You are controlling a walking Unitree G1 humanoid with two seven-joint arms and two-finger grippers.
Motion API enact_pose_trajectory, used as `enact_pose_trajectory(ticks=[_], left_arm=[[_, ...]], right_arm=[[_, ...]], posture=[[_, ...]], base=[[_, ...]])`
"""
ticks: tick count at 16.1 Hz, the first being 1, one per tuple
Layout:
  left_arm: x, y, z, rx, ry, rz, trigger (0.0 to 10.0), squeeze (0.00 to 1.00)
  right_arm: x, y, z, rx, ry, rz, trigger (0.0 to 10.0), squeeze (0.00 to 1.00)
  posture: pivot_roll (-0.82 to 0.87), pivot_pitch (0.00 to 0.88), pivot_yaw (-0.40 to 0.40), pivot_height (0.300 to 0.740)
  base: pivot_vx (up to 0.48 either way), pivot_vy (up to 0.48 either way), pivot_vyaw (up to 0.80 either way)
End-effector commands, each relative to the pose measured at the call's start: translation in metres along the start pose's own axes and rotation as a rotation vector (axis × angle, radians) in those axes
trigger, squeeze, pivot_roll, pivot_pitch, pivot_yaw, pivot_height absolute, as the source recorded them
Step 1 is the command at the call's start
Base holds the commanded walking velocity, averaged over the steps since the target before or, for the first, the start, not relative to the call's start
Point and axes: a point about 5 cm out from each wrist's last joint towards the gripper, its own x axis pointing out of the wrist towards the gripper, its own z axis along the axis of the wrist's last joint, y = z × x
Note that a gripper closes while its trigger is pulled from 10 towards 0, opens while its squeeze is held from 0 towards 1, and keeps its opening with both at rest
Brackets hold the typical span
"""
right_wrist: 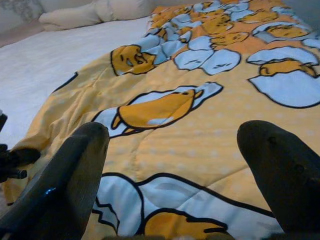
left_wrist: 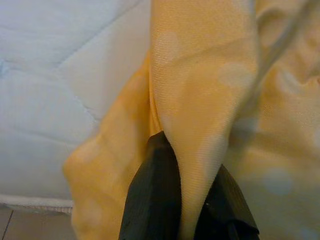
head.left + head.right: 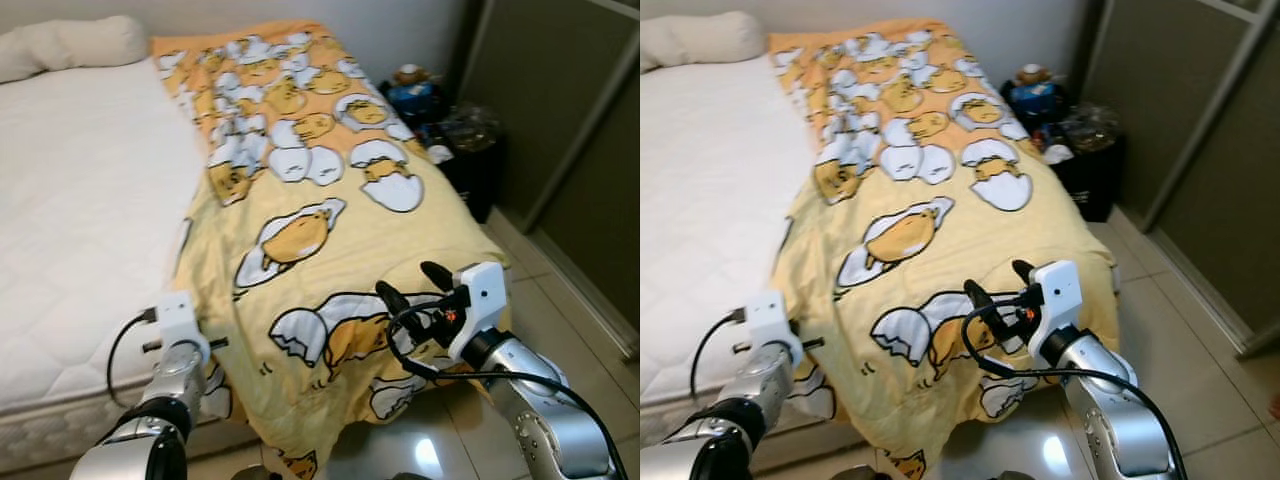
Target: Clean up the room
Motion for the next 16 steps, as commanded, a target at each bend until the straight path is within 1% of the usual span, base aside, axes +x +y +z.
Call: enact_pose_trajectory(ticks=[1, 3, 5, 6, 8, 9, 10, 11, 12, 13, 14, 15, 16], left_arm=[[0.001, -0.006, 0.01, 0.024, -0.038, -0.026, 10.0, 0.0], [0.001, -0.009, 0.014, 0.067, -0.056, -0.033, 10.0, 0.0], [0.002, -0.014, 0.019, 0.111, -0.078, -0.053, 10.0, 0.0], [0.002, -0.015, 0.021, 0.122, -0.085, -0.056, 10.0, 0.0], [0.002, -0.011, 0.022, 0.137, -0.088, -0.048, 10.0, 0.0], [0.003, -0.006, 0.02, 0.123, -0.074, -0.037, 10.0, 0.0], [0.003, 0.002, 0.019, 0.108, -0.066, -0.007, 10.0, 1.0], [0.004, 0.012, 0.016, 0.039, -0.045, 0.03, 10.0, 1.0], [0.005, 0.024, 0.013, -0.002, -0.011, 0.079, 10.0, 1.0], [0.005, 0.028, 0.012, -0.009, -0.002, 0.093, 10.0, 1.0], [0.005, 0.043, 0.012, -0.036, 0.016, 0.158, 10.0, 1.0], [0.005, 0.051, 0.013, -0.045, 0.018, 0.19, 10.0, 1.0], [0.004, 0.065, 0.013, -0.065, 0.024, 0.244, 10.0, 1.0]], right_arm=[[0.002, -0.002, 0.002, -0.009, -0.013, 0.004, 10.0, 0.05], [0.002, -0.003, 0.0, -0.008, -0.011, 0.002, 10.0, 0.05], [0.001, -0.004, -0.001, -0.02, -0.014, -0.006, 10.0, 0.08], [0.0, -0.005, -0.002, -0.028, -0.013, -0.013, 10.0, 0.12], [-0.001, -0.004, -0.005, -0.019, -0.011, -0.016, 10.0, 0.14], [-0.001, -0.002, -0.006, -0.015, -0.012, -0.014, 10.0, 0.14], [-0.001, -0.001, -0.008, -0.01, -0.009, -0.011, 10.0, 0.15], [-0.002, 0.0, -0.009, -0.005, -0.006, -0.008, 10.0, 0.15], [-0.001, 0.0, -0.01, -0.001, -0.006, -0.01, 10.0, 0.14], [-0.001, 0.0, -0.01, 0.0, -0.006, -0.011, 10.0, 0.14], [0.0, 0.001, -0.011, 0.003, -0.007, -0.007, 10.0, 0.15], [0.0, 0.002, -0.011, 0.003, -0.007, -0.004, 10.0, 0.15], [0.001, 0.002, -0.011, 0.003, -0.008, -0.001, 10.0, 0.15]], posture=[[-0.17, 0.015, 0.042, 0.74], [-0.18, 0.016, 0.042, 0.74], [-0.18, 0.017, 0.043, 0.74], [-0.18, 0.018, 0.045, 0.74], [-0.18, 0.018, 0.047, 0.74], [-0.18, 0.018, 0.047, 0.74], [-0.18, 0.019, 0.047, 0.74], [-0.18, 0.02, 0.047, 0.74], [-0.18, 0.02, 0.046, 0.74], [-0.18, 0.02, 0.046, 0.74], [-0.17, 0.015, 0.045, 0.74], [-0.17, 0.013, 0.044, 0.74], [-0.17, 0.011, 0.044, 0.74]], base=[[0.0, 0.0, 0.48], [0.0, 0.0, 0.44], [0.0, 0.0, 0.44], [0.0, 0.0, 0.44], [0.0, 0.0, 0.44], [0.0, 0.0, 0.44], [0.0, 0.0, 0.44], [0.0, 0.0, 0.44], [0.0, 0.0, 0.44], [0.0, 0.0, 0.44], [0.0, 0.0, 0.43], [0.0, 0.0, 0.44], [0.0, 0.0, 0.44]])
